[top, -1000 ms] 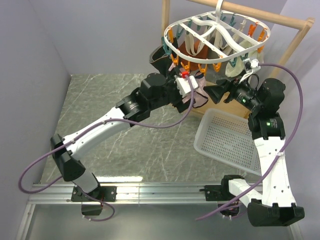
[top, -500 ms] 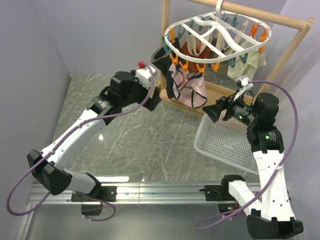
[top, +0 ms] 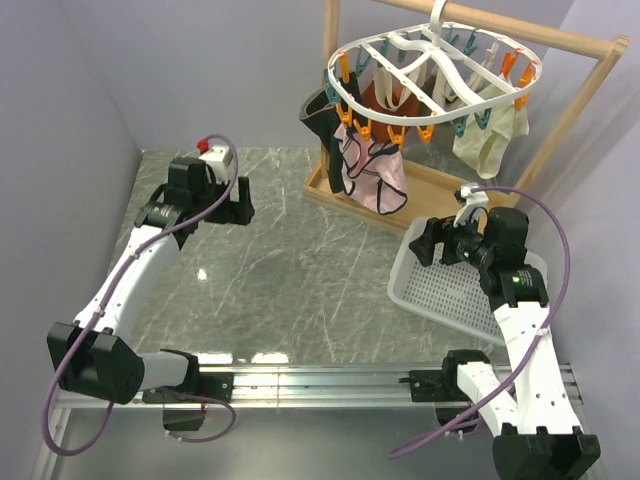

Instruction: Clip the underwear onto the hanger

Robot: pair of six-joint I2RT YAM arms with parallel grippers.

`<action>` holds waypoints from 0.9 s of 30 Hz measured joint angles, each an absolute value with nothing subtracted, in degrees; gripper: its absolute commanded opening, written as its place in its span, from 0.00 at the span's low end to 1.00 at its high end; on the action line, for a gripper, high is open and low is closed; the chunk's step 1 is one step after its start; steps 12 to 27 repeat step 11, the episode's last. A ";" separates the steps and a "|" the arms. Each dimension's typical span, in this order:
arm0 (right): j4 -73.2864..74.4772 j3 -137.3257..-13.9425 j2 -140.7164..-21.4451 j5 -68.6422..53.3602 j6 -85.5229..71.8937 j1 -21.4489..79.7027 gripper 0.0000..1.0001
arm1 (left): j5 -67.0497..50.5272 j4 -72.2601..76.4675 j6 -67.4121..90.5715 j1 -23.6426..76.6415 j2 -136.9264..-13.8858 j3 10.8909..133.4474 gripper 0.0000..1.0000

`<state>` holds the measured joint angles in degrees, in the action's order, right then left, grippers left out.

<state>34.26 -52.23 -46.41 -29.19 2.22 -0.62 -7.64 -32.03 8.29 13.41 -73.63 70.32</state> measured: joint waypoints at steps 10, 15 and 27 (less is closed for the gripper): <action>32.93 -46.04 -45.34 -25.63 1.15 -0.62 0.95 | -4.73 -31.73 8.03 12.60 -66.83 59.13 0.99; 32.82 -46.04 -45.04 -25.45 1.15 -0.62 0.95 | -4.60 -31.40 7.99 12.60 -66.41 58.98 0.99; 32.82 -46.04 -45.04 -25.45 1.15 -0.62 0.95 | -4.60 -31.40 7.99 12.60 -66.41 58.98 0.99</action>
